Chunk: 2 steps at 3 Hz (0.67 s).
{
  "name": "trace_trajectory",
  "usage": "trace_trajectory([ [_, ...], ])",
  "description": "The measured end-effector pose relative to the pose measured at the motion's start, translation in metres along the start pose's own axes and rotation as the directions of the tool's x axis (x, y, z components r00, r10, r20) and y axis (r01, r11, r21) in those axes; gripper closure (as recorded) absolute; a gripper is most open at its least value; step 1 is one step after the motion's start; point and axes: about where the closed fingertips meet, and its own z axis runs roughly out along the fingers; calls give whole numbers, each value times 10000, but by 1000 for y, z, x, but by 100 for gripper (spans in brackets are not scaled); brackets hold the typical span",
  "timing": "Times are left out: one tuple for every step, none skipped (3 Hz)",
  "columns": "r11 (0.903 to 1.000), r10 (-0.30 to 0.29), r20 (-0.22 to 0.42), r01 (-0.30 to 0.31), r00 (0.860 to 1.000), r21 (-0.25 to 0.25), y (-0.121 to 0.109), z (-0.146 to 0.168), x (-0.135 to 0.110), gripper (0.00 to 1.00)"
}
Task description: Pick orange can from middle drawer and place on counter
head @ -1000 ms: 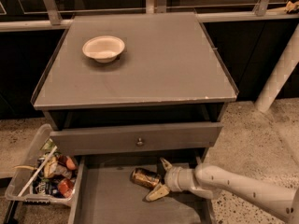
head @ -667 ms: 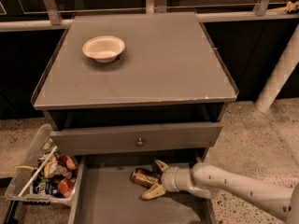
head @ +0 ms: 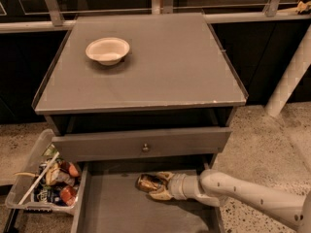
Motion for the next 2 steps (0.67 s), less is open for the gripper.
trace_trajectory([
  [10000, -26, -32, 26, 10000, -17, 1, 0, 0, 81],
  [9999, -100, -161, 101, 9998, 56, 2, -27, -2, 100],
])
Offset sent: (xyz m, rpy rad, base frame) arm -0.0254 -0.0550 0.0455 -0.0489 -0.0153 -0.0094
